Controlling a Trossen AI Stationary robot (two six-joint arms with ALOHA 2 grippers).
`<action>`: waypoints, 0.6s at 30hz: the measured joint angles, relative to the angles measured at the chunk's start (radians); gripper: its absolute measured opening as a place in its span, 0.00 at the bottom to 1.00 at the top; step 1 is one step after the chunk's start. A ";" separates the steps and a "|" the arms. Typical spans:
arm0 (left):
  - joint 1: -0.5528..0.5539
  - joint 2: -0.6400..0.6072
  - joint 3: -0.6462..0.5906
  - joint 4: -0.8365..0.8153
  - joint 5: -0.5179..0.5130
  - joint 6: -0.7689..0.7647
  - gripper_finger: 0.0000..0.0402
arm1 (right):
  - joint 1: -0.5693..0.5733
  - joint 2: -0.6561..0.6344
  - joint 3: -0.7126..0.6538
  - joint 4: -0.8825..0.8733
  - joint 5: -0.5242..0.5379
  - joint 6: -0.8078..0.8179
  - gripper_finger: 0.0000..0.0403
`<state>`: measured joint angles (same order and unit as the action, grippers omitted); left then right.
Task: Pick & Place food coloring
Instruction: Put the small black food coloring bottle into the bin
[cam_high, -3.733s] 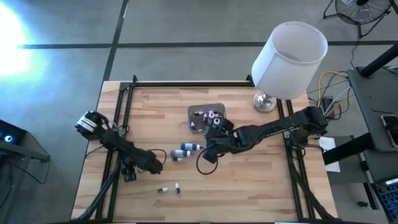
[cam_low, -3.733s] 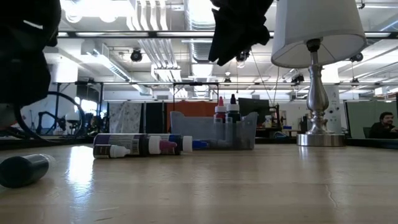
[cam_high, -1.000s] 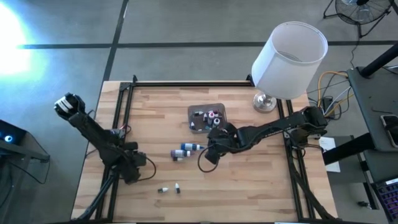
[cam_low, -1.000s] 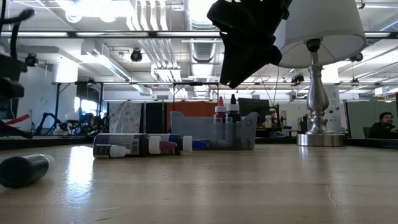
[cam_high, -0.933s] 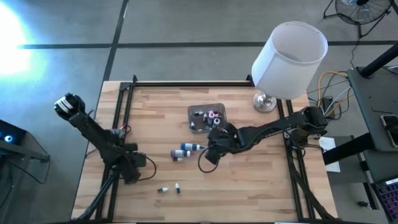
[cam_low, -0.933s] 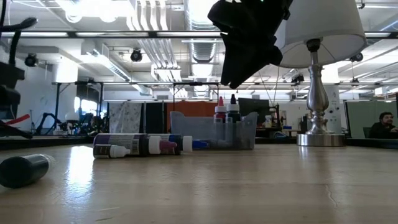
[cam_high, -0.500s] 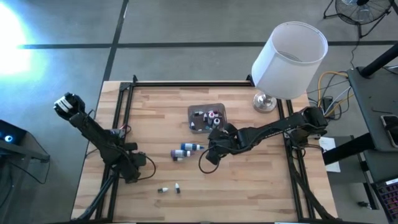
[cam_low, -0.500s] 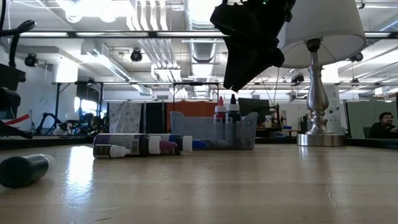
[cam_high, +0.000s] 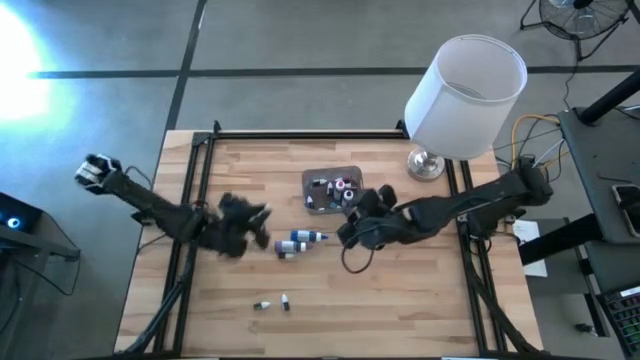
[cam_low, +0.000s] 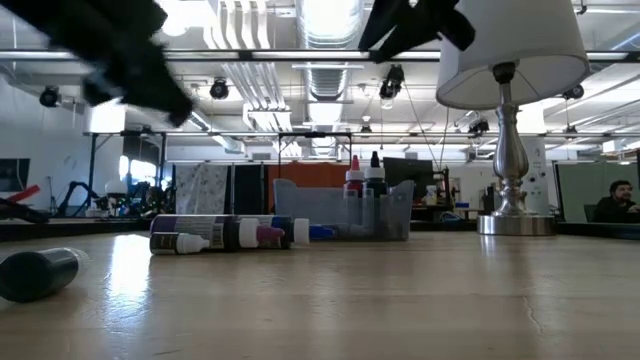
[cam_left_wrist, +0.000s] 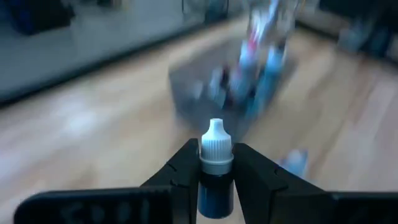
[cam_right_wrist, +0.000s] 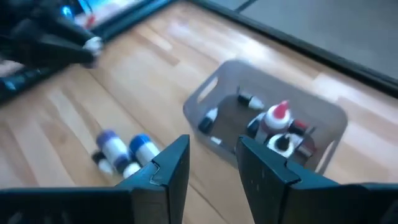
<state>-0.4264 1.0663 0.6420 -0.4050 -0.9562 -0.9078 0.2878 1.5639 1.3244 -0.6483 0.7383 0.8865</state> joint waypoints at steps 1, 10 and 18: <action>0.068 -0.007 -0.010 0.145 0.040 0.124 0.14 | 0.000 -0.021 -0.002 0.000 0.002 -0.003 0.31; 0.655 0.207 -0.020 0.721 0.837 0.359 0.14 | 0.006 -0.079 -0.012 -0.059 0.021 -0.025 0.31; 0.709 0.449 0.152 0.684 1.026 0.442 0.19 | 0.009 -0.074 -0.032 -0.085 0.020 -0.025 0.31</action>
<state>0.2822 1.5153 0.7941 0.2791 0.0694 -0.4661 0.2966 1.4899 1.2922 -0.7331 0.7585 0.8618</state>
